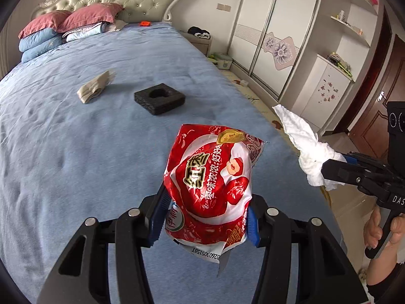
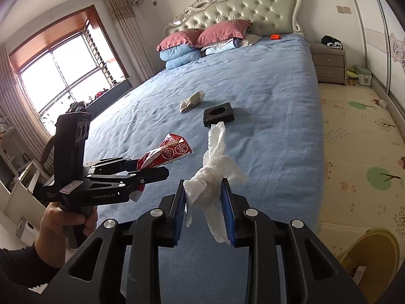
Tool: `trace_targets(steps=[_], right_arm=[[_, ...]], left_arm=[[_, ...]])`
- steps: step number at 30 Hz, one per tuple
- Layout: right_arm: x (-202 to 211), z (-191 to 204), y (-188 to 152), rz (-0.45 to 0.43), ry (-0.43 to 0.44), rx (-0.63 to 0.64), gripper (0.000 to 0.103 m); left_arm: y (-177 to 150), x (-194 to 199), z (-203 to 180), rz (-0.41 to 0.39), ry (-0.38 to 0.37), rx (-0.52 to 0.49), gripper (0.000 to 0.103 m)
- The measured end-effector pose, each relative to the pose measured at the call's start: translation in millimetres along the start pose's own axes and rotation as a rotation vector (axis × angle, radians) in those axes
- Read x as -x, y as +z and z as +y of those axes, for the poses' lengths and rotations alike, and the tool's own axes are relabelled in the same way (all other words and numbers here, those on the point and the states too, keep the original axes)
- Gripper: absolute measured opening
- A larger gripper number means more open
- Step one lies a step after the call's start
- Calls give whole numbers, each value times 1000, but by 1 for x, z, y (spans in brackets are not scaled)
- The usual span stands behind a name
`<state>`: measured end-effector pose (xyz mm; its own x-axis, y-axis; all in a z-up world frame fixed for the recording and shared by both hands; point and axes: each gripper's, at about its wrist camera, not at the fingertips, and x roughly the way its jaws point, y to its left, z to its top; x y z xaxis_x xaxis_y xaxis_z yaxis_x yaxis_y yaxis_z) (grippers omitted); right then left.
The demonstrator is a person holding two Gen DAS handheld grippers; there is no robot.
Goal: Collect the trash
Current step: 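Carry the red bag and white tissue in both tools over the yellow bin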
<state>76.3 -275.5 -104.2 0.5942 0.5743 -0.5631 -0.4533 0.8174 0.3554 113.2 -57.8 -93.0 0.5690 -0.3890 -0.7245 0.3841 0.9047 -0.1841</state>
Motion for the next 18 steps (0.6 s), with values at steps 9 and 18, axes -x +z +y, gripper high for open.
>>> trace_targets(steps=[9,18], right_arm=[[68,-57,-41,-55,-104,-95,27],[135,-125,-85,-120,-238,-243,27]], left_arm=[[11,-37,-113,57,-143,-158,52],[8,-89,-207,151,-261,-263,52]])
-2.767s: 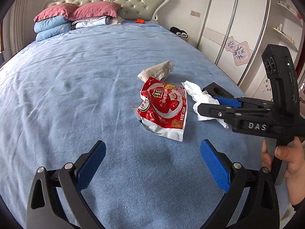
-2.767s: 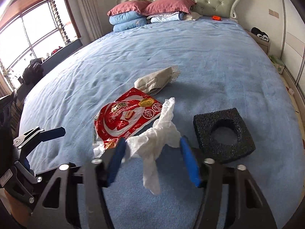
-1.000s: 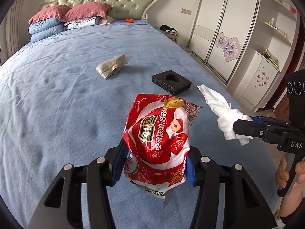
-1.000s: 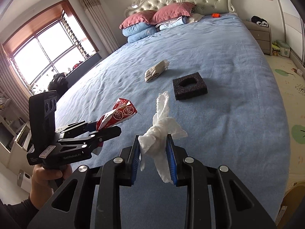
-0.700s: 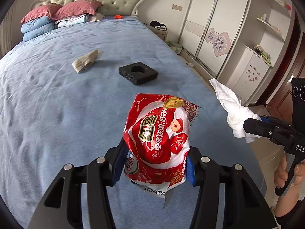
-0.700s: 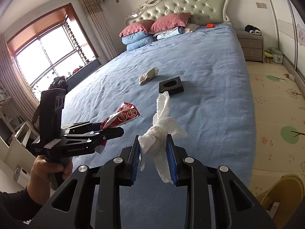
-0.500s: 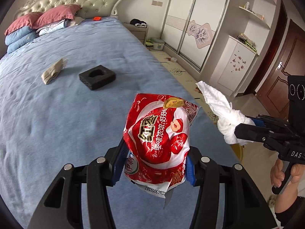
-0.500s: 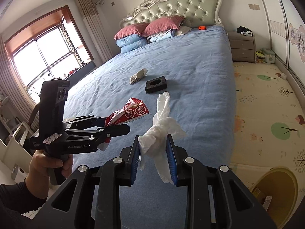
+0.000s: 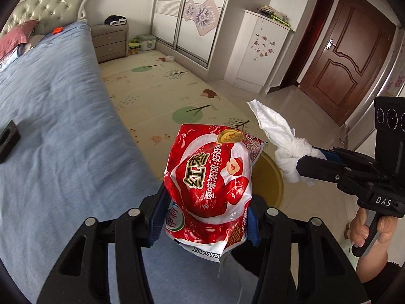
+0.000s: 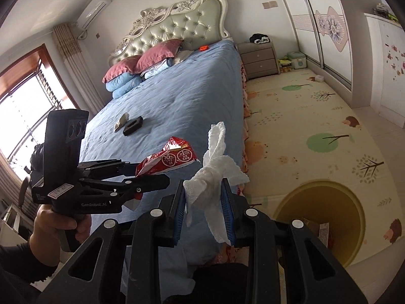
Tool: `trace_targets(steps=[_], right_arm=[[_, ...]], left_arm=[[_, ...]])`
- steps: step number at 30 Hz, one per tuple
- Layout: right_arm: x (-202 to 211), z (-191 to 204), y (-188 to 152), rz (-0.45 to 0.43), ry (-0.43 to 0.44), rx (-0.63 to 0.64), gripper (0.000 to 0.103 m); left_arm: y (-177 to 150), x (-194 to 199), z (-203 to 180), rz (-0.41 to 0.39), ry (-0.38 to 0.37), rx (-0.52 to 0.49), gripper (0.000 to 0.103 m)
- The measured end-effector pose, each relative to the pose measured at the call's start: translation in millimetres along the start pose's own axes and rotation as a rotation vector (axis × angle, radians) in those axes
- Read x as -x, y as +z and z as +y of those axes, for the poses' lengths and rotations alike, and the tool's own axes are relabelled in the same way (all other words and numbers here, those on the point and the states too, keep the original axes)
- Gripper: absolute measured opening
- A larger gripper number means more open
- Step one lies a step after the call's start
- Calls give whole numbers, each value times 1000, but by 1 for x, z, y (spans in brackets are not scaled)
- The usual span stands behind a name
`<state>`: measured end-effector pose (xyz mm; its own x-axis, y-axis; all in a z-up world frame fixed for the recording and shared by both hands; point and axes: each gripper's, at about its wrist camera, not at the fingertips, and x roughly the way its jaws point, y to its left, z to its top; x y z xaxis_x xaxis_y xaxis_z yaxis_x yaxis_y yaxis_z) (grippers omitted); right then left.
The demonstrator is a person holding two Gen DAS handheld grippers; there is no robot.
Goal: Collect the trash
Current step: 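Carry the red bag and white tissue in both tools over the yellow bin, then open both tools to drop the bag and tissue into the bin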
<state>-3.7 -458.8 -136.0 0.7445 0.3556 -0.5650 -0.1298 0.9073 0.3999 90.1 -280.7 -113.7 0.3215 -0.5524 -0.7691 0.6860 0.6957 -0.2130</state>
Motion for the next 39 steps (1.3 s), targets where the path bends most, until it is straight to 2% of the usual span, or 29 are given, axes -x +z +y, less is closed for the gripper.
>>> trace_targets(steps=[10,15,25,32,33,34,35,36,37,39], right_arm=[[41,-92,-42,-22,-146,-171,27],[46,-130,-61,-1,-203,-238,27],[38,-168,-73,13,-237,-304,27],[28,-182,-70,32,-256,-309,30],[26,-183,-69,34,-260,-305,31],[25,-185,-69,31,-271,-302,36],[23,-185,-69,32,-283,-296,41],[22,-184,-70,33,-298,-290,54],[22,-184,-70,29,-316,-286,62],[23,-184,-73,23,-337,-282,64]], left_arm=[[27,-85,-71,131,-104,-84,52],[34,-125,-93,192,-145,-96,52],[48,-186,-100,280,-145,-79,52],[52,-201,-103,281,-181,-57,52],[52,-203,-102,283,-182,-55,54],[52,-204,-102,281,-182,-58,59],[51,-203,-100,278,-175,-58,76],[51,-203,-99,276,-160,-56,94],[52,-202,-98,268,-142,-55,98],[53,-202,-96,260,-100,-57,99]])
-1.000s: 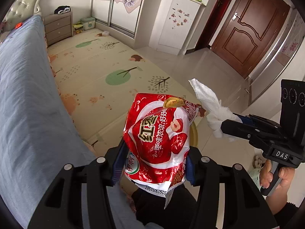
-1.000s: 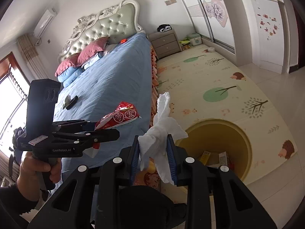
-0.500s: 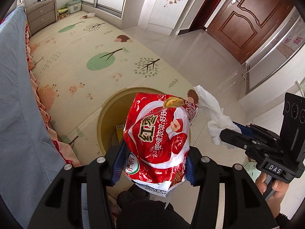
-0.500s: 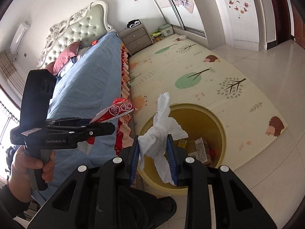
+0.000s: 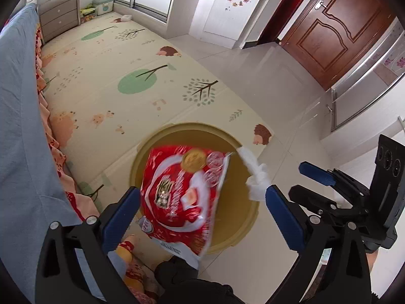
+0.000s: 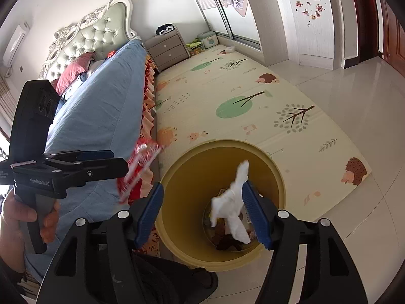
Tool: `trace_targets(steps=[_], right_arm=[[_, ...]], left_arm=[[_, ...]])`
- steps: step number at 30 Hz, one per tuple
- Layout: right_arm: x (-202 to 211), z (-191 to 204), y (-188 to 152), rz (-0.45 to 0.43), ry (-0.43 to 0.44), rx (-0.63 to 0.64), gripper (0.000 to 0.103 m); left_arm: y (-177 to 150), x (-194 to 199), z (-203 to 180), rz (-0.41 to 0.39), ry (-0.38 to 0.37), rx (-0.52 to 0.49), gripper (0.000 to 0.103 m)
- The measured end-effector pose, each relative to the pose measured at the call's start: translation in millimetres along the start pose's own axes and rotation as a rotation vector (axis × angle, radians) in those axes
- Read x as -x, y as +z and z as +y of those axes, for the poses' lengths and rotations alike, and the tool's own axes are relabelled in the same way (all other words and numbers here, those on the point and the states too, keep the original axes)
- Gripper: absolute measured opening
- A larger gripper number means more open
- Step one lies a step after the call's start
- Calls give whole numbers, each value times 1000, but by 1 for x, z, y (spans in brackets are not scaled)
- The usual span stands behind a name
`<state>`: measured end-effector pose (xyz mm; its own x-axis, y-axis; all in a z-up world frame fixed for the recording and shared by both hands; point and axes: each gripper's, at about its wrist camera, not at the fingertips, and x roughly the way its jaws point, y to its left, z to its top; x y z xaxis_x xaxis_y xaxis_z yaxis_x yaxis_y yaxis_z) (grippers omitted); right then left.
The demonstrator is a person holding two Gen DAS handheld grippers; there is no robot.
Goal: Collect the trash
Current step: 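Open both tools to drop the bag and tissue into the bin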
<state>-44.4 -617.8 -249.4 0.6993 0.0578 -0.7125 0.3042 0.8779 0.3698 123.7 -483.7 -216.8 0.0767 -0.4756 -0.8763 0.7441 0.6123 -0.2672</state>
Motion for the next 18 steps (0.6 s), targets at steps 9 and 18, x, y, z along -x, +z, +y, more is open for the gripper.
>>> trace_targets(steps=[9,18], right_arm=[[4,-15,-8,21,24,-65,64],[24,10,4,-4,36,-17,64]], left_arm=[[-4,2,3,17,5,12,99],[-8,34,-2,-68,2,6,99]])
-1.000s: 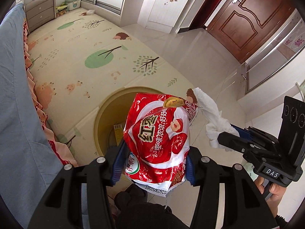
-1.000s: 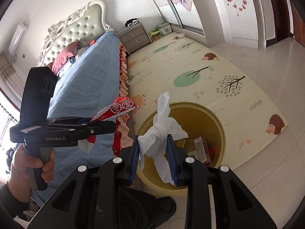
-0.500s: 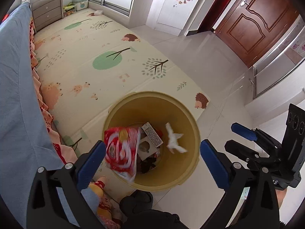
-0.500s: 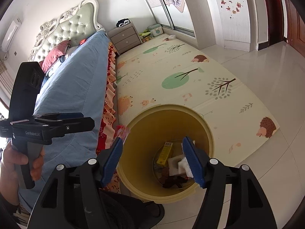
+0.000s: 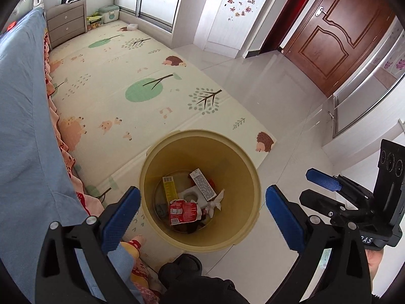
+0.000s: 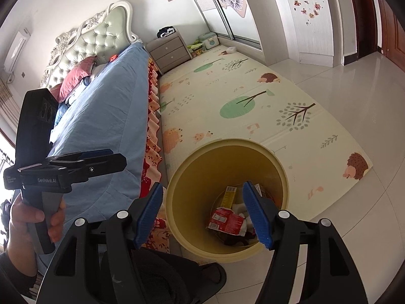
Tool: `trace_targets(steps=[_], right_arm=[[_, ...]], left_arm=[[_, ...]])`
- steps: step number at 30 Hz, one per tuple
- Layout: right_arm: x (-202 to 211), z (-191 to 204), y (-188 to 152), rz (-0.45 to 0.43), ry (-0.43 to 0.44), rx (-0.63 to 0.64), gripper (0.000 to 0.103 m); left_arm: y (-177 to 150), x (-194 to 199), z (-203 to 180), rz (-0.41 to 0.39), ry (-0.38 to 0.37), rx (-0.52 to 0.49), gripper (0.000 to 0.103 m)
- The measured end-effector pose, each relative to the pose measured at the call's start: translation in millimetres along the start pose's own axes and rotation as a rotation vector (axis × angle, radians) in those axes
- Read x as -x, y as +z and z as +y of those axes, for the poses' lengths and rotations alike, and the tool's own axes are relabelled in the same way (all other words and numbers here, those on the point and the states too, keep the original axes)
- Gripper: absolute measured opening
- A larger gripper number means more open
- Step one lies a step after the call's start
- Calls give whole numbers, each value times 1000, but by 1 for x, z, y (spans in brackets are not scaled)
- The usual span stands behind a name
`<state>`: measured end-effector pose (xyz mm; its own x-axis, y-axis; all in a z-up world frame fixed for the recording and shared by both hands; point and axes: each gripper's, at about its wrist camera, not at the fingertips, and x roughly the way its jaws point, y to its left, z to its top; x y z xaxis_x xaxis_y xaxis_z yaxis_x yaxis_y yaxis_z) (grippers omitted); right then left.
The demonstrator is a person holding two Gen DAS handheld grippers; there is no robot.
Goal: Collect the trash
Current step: 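Open both tools to drop the bag and tissue into the bin, then move both tools back toward the black foam square and beige mask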
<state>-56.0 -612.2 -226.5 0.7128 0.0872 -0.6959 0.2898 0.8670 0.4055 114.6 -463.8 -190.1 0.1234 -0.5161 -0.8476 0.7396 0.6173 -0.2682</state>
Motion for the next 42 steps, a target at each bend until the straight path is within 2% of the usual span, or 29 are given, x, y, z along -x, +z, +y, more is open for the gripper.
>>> trace_targets(steps=[3,7,9,13,18,21,24,28,34,42], right_arm=[[9,17,4,-31,41,46,64],[13,46,8,-50,150,95,65],[11,65,11,-52,171,131,65],[3,114,15,-50,230,206,66],[-17,184,18,-29,307,306,71],[-32,229,17,-2,345,360,79],[-44,271,15,21,371,410,79],[-55,326,8,35,386,485,85],[-73,388,0,43,411,561,95],[-123,454,6,99,430,575,95]], left_arm=[[-3,21,1,-44,-17,9,99],[-13,61,5,-127,-4,21,99],[-20,84,11,-170,14,11,99],[-40,135,33,-269,130,2,99],[-74,192,82,-323,282,48,99],[-95,221,116,-344,372,98,99],[-114,246,151,-356,406,153,99],[-139,270,189,-372,461,204,99],[-169,293,237,-387,503,273,99],[-199,321,307,-401,560,363,99]])
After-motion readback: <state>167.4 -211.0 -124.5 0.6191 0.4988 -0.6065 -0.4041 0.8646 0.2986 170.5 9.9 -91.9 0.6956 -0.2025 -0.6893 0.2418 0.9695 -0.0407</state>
